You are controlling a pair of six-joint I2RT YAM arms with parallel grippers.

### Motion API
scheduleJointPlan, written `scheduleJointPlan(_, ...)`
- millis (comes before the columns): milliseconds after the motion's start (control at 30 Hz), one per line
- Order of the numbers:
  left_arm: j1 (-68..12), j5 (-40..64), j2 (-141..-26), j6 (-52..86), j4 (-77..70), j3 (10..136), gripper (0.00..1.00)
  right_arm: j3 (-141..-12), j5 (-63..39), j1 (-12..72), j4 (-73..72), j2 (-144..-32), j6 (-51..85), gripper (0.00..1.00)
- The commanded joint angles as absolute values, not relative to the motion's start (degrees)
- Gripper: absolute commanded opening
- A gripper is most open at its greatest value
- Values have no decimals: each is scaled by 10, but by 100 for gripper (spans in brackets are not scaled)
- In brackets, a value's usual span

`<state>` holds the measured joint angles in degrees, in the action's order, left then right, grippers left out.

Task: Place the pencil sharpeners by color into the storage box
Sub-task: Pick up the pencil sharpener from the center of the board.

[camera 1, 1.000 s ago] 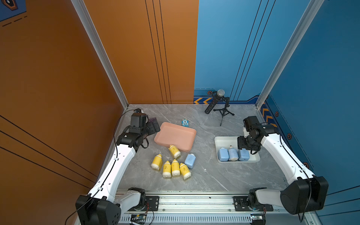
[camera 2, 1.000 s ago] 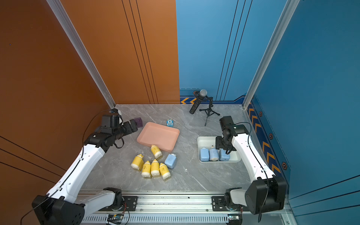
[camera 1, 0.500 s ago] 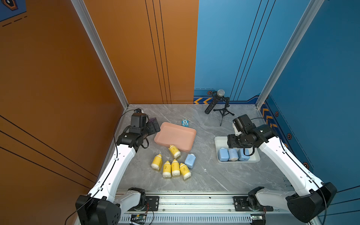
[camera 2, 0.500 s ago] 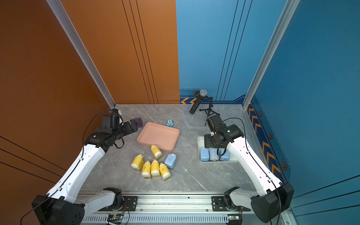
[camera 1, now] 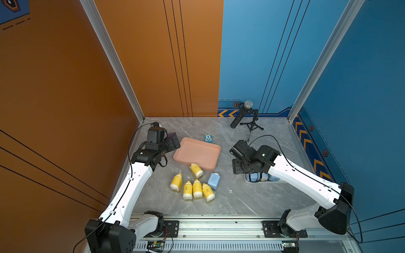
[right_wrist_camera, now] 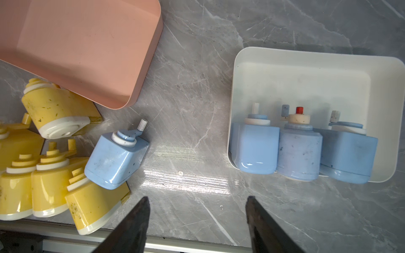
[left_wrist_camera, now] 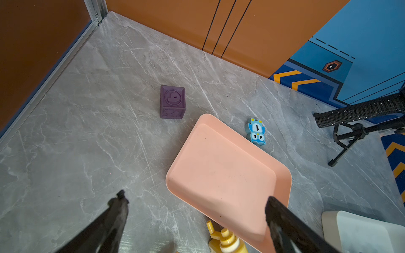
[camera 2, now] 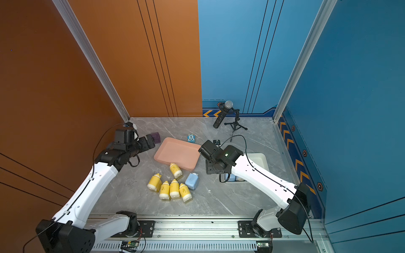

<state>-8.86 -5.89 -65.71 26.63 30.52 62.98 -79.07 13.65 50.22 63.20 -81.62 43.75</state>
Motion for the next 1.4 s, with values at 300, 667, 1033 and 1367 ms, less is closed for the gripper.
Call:
scheduleJointPlan(300, -70, -45, -658, 270, 306, 625, 98, -838, 164, 559, 611, -891, 560, 74)
scheduleJointPlan(667, -58, -40, -653, 273, 304, 625, 98, -865, 134, 576, 613, -939, 587, 76)
scheduleJointPlan(1033, -55, -33, -656, 278, 302, 623, 98, -875, 118, 595, 577, -997, 629, 81)
scheduleJointPlan(1367, -54, -32, -658, 278, 302, 623, 98, -877, 101, 601, 538, -1039, 661, 82)
